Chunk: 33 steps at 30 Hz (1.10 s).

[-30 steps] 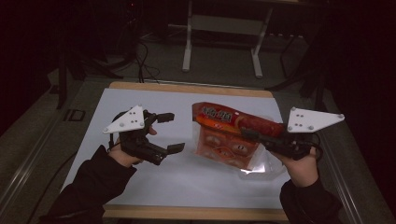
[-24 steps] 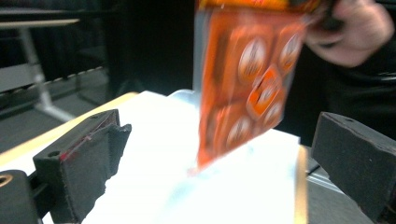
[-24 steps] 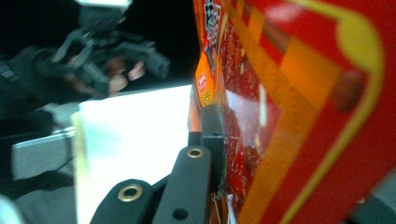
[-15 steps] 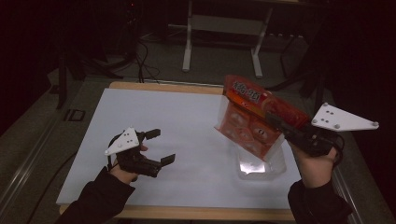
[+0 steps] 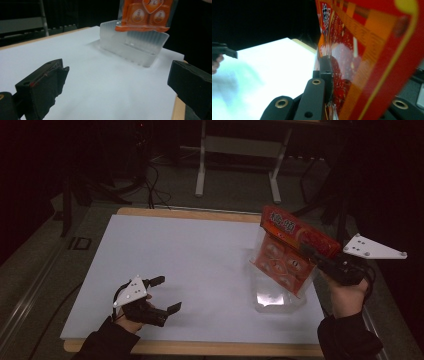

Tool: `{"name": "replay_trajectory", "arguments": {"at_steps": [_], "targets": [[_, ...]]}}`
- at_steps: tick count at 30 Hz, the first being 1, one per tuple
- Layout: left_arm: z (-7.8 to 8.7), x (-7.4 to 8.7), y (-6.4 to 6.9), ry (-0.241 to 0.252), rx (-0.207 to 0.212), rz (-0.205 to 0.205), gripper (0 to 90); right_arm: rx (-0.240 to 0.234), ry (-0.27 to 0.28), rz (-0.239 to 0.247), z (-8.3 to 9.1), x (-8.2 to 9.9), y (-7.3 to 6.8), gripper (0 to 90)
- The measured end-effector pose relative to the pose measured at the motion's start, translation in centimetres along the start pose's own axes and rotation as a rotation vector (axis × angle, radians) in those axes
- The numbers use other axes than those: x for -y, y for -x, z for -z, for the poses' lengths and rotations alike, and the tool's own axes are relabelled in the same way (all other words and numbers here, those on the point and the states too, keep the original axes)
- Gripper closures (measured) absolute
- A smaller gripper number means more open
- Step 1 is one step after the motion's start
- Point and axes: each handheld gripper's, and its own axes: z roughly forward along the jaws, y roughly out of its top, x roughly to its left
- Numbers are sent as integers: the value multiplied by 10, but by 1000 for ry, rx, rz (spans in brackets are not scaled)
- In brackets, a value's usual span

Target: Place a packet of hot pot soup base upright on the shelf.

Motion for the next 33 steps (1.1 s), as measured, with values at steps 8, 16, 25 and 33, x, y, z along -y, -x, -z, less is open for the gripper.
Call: {"name": "replay_trajectory", "arguments": {"at_steps": [8,16,25,33], "targets": [[7,14,-10,6,-34,51,13,32,-35,-54,-5,27,15,900],[6,23,-13,-6,-70,41,0,32,-52,-84,-16,50,15,900],[3,25,-10,4,-6,31,0,23,-52,-123,-24,72,13,900],[5,25,-10,29,9,23,0,45,-67,-144,-27,86,20,900]]}}
